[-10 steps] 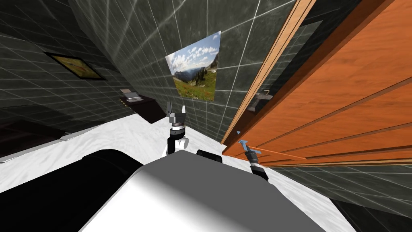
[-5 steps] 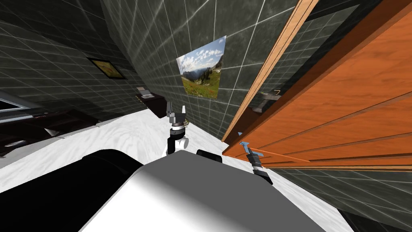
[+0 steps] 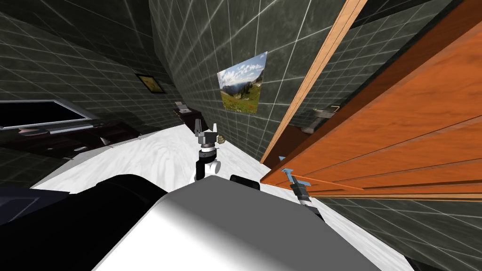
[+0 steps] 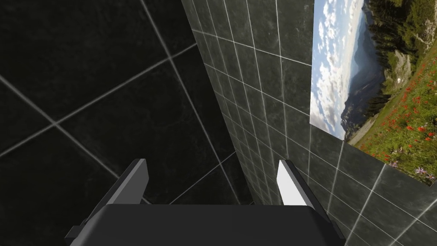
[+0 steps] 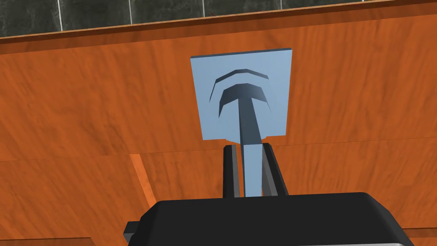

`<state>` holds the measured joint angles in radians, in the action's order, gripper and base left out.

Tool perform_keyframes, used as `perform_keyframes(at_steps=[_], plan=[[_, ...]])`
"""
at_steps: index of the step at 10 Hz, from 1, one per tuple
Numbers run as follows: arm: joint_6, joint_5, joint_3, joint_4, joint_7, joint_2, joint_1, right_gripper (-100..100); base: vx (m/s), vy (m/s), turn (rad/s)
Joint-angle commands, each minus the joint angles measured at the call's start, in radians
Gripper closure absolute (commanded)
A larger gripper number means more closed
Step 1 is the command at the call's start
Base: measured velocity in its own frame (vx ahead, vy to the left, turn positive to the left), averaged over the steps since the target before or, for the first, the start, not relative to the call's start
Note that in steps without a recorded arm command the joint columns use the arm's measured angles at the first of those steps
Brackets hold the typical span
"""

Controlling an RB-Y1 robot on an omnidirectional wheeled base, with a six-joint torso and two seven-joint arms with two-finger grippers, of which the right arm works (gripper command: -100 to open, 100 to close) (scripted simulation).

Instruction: Pull the door open

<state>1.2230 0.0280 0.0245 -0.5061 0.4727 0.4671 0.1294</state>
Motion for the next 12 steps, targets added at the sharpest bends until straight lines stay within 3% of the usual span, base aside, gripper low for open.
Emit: perform_keyframes(at_steps=[1,2,11,12], plan=[[0.000,0.000,0.000,0.000,0.000,0.000,0.000,100,-0.090,-0.029,0.025],[0.023,0.003,0.000,0.014,0.004,0.002,0.009,100,-0.167,-0.066,0.242],[0.135,0.011,-0.007,0.082,0.018,0.019,0.042,100,-0.226,-0.087,0.194],[0.139,0.012,-0.004,0.102,0.016,0.015,0.026,100,-0.110,-0.028,0.029]])
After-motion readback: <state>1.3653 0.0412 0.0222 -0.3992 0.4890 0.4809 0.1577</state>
